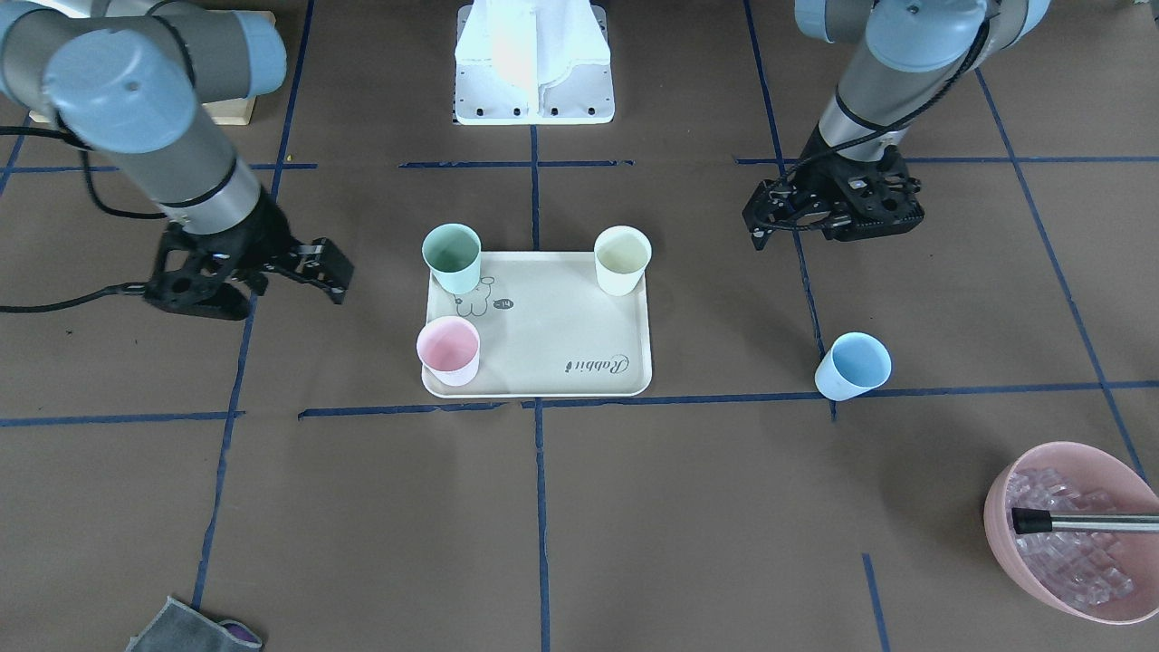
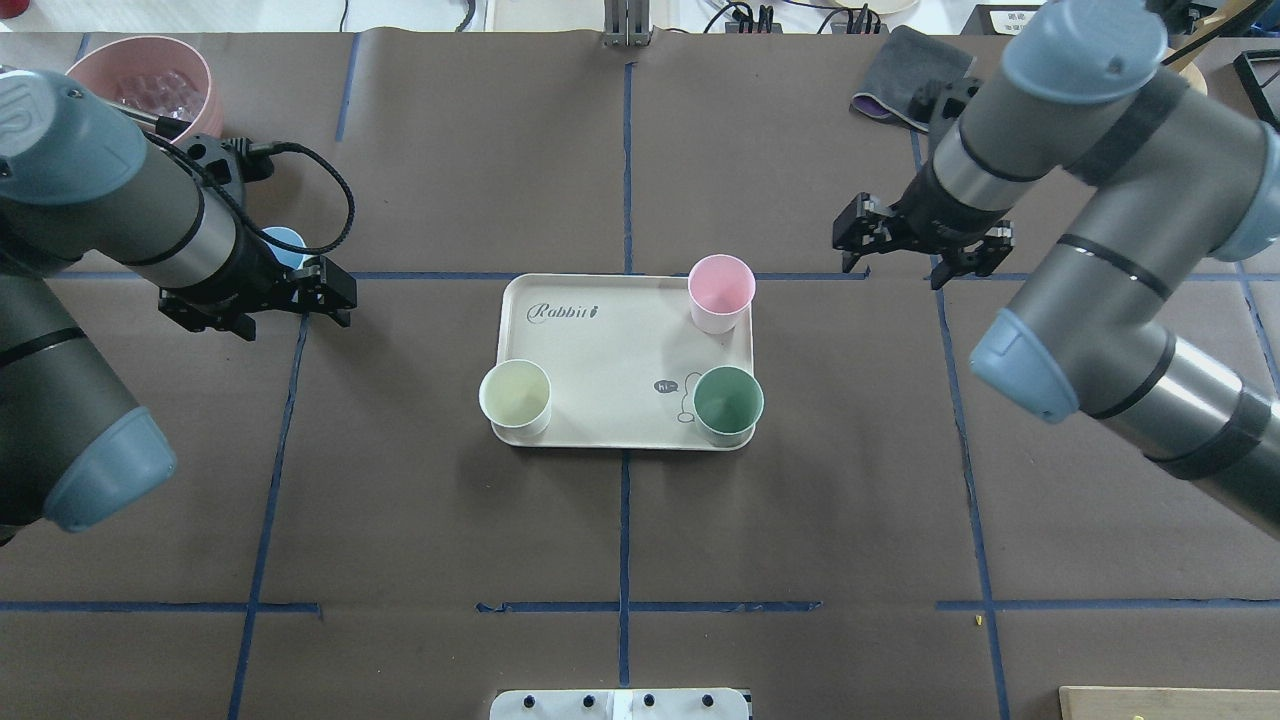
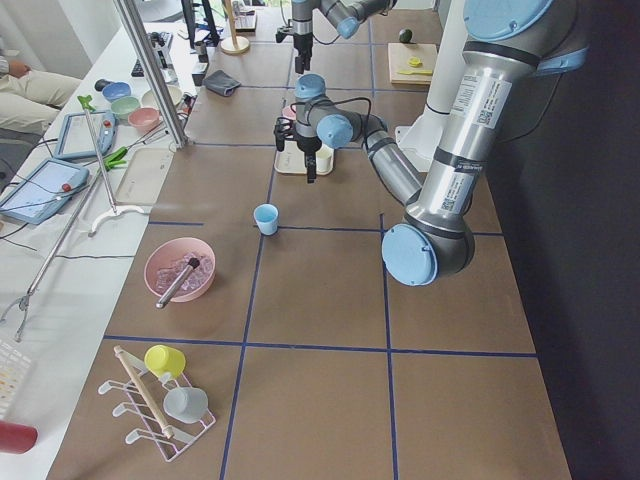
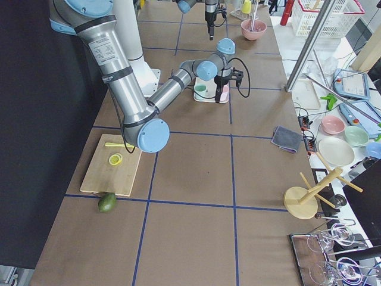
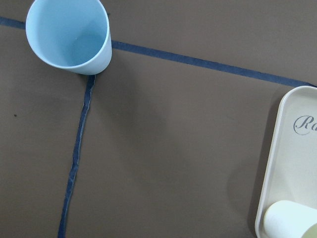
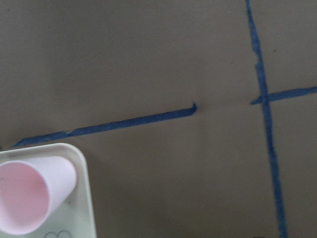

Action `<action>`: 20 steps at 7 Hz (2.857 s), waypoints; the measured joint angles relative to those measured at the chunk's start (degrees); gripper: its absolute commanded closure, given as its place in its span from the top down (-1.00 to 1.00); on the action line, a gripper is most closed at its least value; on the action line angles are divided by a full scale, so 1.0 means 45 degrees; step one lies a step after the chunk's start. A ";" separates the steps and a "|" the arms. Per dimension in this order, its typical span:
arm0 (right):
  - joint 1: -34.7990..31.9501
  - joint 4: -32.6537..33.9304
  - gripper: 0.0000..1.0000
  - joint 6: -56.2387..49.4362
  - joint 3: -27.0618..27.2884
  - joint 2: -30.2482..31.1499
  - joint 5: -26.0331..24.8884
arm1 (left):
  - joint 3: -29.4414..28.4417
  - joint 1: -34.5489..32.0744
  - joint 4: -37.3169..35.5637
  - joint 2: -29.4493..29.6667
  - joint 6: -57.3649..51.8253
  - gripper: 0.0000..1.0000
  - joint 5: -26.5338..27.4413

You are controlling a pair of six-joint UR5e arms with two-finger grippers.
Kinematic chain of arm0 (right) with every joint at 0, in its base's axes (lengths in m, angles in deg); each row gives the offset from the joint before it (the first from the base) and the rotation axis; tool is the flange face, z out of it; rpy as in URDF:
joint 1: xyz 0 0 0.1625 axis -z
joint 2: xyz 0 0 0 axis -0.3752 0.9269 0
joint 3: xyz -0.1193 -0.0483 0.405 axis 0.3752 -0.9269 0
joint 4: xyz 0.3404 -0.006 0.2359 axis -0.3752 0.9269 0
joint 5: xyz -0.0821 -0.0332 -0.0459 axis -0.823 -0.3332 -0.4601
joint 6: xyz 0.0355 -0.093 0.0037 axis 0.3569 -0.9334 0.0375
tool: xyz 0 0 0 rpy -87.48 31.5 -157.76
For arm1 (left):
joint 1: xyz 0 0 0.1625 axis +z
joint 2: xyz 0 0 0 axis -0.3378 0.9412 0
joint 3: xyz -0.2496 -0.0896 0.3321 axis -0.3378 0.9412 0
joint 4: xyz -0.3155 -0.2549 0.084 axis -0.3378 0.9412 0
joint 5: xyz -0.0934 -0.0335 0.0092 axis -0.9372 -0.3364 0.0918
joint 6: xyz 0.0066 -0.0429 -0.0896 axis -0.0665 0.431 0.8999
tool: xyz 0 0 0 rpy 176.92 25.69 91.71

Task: Place all cups on tray

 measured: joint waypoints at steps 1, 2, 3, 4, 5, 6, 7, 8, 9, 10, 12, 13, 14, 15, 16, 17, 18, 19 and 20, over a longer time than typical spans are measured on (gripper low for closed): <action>-0.1047 0.0000 1.00 -0.2059 -0.0048 0.0800 0.0453 | -0.0498 -0.0650 0.0096 -0.0073 -0.0816 1.00 -0.0024; -0.1855 -0.0010 1.00 -0.3952 -0.0057 0.1600 0.0713 | -0.1114 -0.1258 0.0181 -0.0094 -0.1665 1.00 -0.0038; -0.2514 -0.0039 1.00 -0.5751 -0.0031 0.2408 0.0850 | -0.1907 -0.1715 0.0535 -0.0088 -0.2409 1.00 -0.0045; -0.2968 -0.0065 1.00 -0.6933 0.0005 0.2978 0.0897 | -0.2873 -0.1917 0.1475 -0.0055 -0.2674 1.00 -0.0110; -0.3150 -0.0075 1.00 -0.7395 0.0027 0.3213 0.0904 | -0.3824 -0.1954 0.2604 0.0013 -0.2508 1.00 -0.0300; -0.3212 -0.0085 1.00 -0.7544 0.0033 0.3293 0.0906 | -0.4552 -0.1929 0.3460 0.0092 -0.2217 1.00 -0.0461; -0.3229 -0.0089 1.00 -0.7584 0.0044 0.3319 0.0900 | -0.5096 -0.1886 0.4118 0.0154 -0.2067 1.00 -0.0532; -0.3235 -0.0085 1.00 -0.7590 0.0052 0.3324 0.0897 | -0.5406 -0.1772 0.4523 0.0171 -0.2015 1.00 -0.0555; -0.3239 -0.0082 1.00 -0.7585 0.0053 0.3328 0.0896 | -0.5539 -0.1571 0.4722 0.0171 -0.1987 0.28 -0.0562; -0.3239 -0.0085 1.00 -0.7581 0.0052 0.3335 0.0891 | -0.5582 -0.1401 0.4795 0.0171 -0.1888 -0.93 -0.0565; -0.3237 -0.0098 1.00 -0.7565 0.0056 0.3342 0.0878 | -0.5573 -0.1300 0.4810 0.0183 -0.1634 -1.00 -0.0672; -0.3233 -0.0099 1.00 -0.7557 0.0065 0.3340 0.0876 | -0.5568 -0.1351 0.4750 0.0205 -0.1584 -1.00 -0.0806; -0.3234 -0.0100 1.00 -0.7542 0.0084 0.3343 0.0876 | -0.5568 -0.1489 0.4516 0.0359 -0.1520 -1.00 -0.1064; -0.3237 -0.0100 1.00 -0.7529 0.0105 0.3346 0.0876 | -0.5558 -0.1631 0.3715 0.0938 -0.1413 -1.00 -0.1331; -0.3239 -0.0100 1.00 -0.7523 0.0111 0.3355 0.0876 | -0.5529 -0.1669 0.2655 0.1759 -0.1058 -1.00 -0.1479; -0.3239 -0.0100 1.00 -0.7521 0.0113 0.3363 0.0876 | -0.5508 -0.1516 0.2010 0.2514 -0.0216 -1.00 -0.1535; -0.3240 -0.0101 1.00 -0.7521 0.0108 0.3372 0.0871 | -0.5531 -0.0963 0.1786 0.3223 0.1126 -1.00 -0.1521; -0.3240 -0.0101 1.00 -0.7524 0.0101 0.3380 0.0863 | -0.5578 -0.0217 0.1718 0.3868 0.2471 -1.00 -0.1356; -0.3240 -0.0101 1.00 -0.7528 0.0100 0.3384 0.0854 | -0.5734 0.0435 0.1697 0.4448 0.3495 -1.00 -0.1028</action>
